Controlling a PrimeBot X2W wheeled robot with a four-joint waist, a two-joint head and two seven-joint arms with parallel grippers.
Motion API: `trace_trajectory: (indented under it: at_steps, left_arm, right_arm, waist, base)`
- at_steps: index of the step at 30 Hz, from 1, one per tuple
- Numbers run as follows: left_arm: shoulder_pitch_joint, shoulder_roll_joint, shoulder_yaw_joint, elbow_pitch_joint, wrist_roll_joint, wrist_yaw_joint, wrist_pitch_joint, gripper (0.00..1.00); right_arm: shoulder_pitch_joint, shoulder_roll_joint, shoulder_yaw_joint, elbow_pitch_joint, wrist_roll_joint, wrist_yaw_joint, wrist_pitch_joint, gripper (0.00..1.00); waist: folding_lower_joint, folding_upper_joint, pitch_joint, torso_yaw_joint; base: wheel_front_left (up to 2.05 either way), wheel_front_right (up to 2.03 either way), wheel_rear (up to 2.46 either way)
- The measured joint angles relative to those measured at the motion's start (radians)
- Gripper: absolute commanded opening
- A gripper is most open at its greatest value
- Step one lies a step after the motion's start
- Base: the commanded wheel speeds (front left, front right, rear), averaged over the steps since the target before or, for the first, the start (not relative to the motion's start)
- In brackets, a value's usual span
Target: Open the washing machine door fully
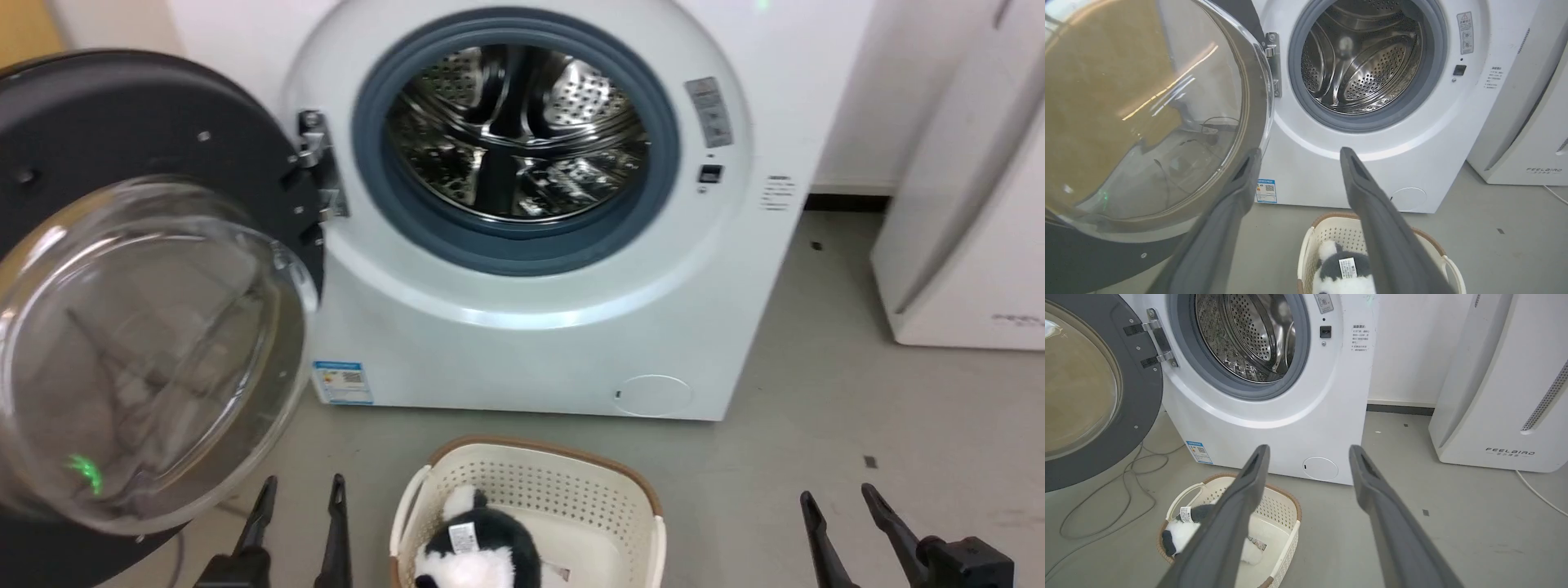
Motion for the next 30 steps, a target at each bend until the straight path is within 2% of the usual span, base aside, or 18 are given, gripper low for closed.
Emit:
trace_trajectory:
  at_steps: [11, 21, 22, 30]
  left_arm:
    - [-0.036, 0.014, -0.03, 0.041, 0.041, 0.011, 0.009, 1.0]
    - [-0.036, 0.018, -0.042, 0.052, 0.039, 0.012, 0.024, 1.0]
    - [-0.036, 0.017, -0.042, 0.052, 0.039, 0.011, 0.025, 0.0]
    - [-0.036, 0.012, -0.041, 0.051, 0.04, 0.01, 0.033, 0.0]
  right_arm:
    - [0.008, 0.0, 0.005, -0.041, -0.018, 0.0, 0.029, 1.0]
    - [0.008, 0.0, 0.006, -0.05, -0.019, 0.0, 0.033, 1.0]
    - [0.008, 0.0, 0.005, -0.05, -0.018, 0.0, 0.033, 0.0]
    - [0.007, 0.0, 0.006, -0.049, -0.019, 0.0, 0.034, 0.0]
  waist:
    - [0.0, 0.0, 0.014, -0.082]
    - [0.0, 0.0, 0.02, -0.089]
    - [0.0, 0.0, 0.02, -0.089]
    - [0.0, 0.0, 0.021, -0.088]
  base:
    - [0.0, 0.0, 0.0]
    - [0.0, 0.0, 0.0]
    - [0.0, 0.0, 0.0]
    - [0.0, 0.0, 0.0]
